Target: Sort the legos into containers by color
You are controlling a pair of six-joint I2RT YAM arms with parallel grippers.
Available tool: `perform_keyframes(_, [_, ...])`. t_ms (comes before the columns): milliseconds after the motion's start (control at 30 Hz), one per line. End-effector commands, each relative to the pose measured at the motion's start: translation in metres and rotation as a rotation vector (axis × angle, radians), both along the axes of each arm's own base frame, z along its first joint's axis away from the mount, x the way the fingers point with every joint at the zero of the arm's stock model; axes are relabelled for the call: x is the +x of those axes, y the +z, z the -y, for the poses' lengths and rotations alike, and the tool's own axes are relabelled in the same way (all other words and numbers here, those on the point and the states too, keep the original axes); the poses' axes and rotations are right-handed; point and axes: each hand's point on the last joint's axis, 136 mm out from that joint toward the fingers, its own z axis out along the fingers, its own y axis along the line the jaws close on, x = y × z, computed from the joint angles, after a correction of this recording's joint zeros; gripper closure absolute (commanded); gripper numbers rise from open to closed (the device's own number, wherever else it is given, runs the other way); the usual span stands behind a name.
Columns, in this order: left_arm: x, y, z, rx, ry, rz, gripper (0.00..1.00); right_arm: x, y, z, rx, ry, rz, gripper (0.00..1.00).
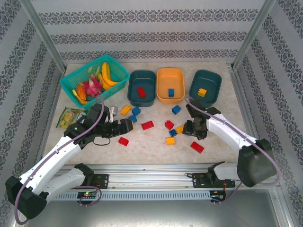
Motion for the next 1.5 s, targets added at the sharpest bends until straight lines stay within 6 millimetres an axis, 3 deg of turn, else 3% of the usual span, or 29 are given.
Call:
perform_keyframes(0, [0.006, 0.013, 0.009, -0.058, 0.016, 0.049, 0.19, 0.006, -0.009, -0.006, 0.026, 0.055, -0.004, 0.41])
perform_keyframes(267, [0.012, 0.016, 0.014, -0.046, 0.010, 0.059, 0.19, 0.016, -0.027, 0.005, -0.002, 0.059, -0.065, 0.43])
perform_keyframes(500, [0.013, 0.013, 0.017, -0.044, 0.008, 0.053, 0.19, 0.032, -0.030, -0.007, 0.052, 0.093, -0.054, 0.43])
perform_keyframes(700, [0.013, 0.012, 0.018, -0.038, 0.007, 0.054, 0.19, 0.036, -0.037, -0.004, 0.040, 0.079, -0.073, 0.44])
perform_keyframes(1100, [0.017, 0.012, 0.020, -0.035, 0.013, 0.054, 0.19, 0.039, -0.045, 0.006, -0.015, 0.072, -0.091, 0.66])
perform_keyframes(1200, [0.019, 0.012, 0.020, -0.031, 0.025, 0.051, 0.19, 0.042, -0.030, 0.007, -0.042, 0.081, -0.042, 0.74])
perform_keyframes(1300, [0.025, 0.019, 0.019, -0.027, 0.046, 0.062, 0.19, 0.054, 0.011, -0.004, -0.071, 0.120, 0.091, 0.75])
perform_keyframes(1467, [0.052, 0.034, 0.020, -0.010, 0.091, 0.075, 0.19, 0.099, 0.069, -0.030, -0.038, 0.144, 0.256, 0.75])
